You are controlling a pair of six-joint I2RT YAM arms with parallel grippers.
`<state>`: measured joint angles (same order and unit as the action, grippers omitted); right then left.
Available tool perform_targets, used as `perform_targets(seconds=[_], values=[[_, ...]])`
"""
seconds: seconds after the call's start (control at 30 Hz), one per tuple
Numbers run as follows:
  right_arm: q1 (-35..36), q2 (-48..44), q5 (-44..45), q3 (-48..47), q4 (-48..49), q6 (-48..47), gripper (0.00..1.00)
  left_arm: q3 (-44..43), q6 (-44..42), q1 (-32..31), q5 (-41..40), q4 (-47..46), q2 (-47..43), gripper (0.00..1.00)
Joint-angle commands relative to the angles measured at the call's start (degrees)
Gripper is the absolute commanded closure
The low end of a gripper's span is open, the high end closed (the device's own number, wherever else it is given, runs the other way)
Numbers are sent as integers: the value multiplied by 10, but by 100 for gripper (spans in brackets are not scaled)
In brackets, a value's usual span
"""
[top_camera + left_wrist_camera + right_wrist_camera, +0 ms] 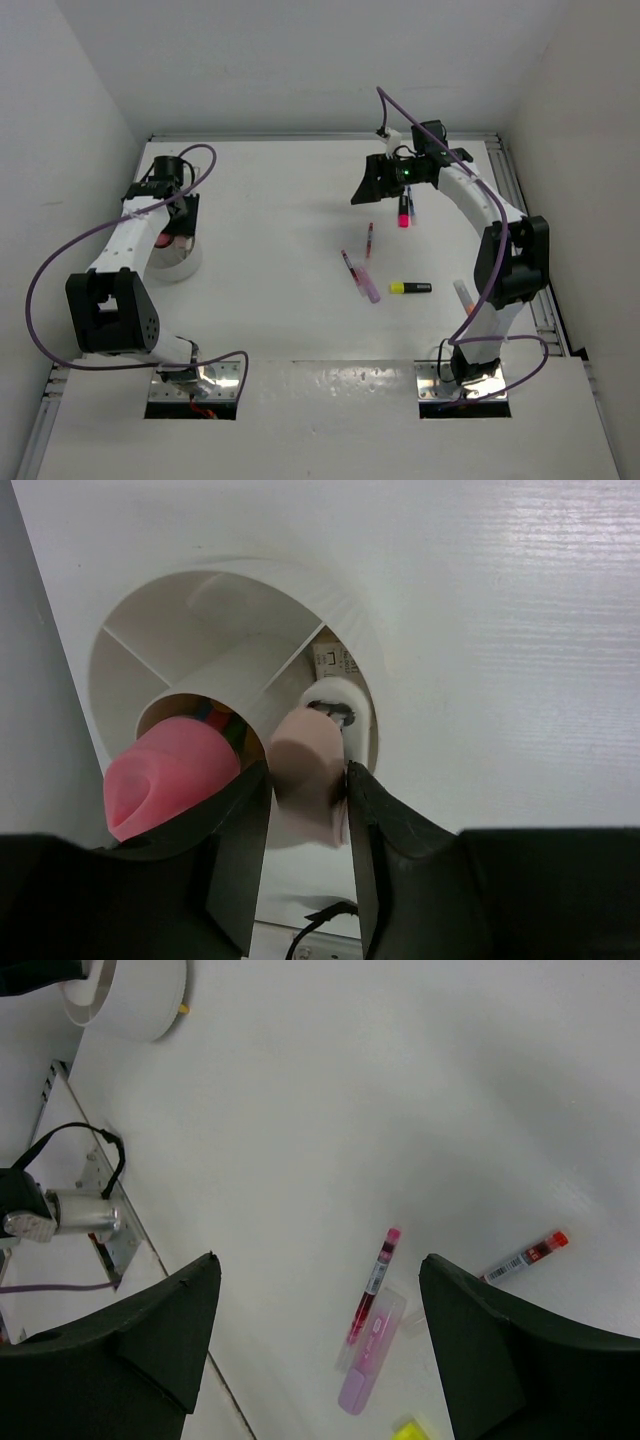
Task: Sort the stationery into containers
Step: Place the stationery in the storage box, then pick up the stationery from the center of the board.
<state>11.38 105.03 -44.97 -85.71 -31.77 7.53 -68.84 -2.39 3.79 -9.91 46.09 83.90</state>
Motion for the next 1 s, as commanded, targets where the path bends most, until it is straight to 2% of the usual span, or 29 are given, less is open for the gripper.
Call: perform_targets(seconds=[0.0, 0.2, 0.37, 0.57, 0.67, 0.8, 0.93, 0.97], values=[[-2, 4, -5, -21, 11, -2, 20, -20, 5, -4, -4, -6, -4, 57], [-2, 3, -5, -18, 8, -5, 21, -35, -1, -4, 17, -11, -13, 46], [-1, -2, 8, -17, -22, -37, 22, -69, -5, -5, 60, -40, -30, 47], [15, -14, 59, 11, -95, -120, 30, -98, -3, -19, 91, -64, -43, 47], [50, -36, 109, 66, -88, -128, 34, -89, 0, -31, 96, -86, -61, 46], [94, -60, 205, 134, -66, -125, 39, -83, 11, -32, 84, -91, -66, 39], [115, -76, 290, 186, -34, -82, 56, -82, 17, -32, 84, -86, -67, 38], [123, -83, 300, 196, -29, -80, 57, -82, 18, -32, 85, -85, -67, 38]])
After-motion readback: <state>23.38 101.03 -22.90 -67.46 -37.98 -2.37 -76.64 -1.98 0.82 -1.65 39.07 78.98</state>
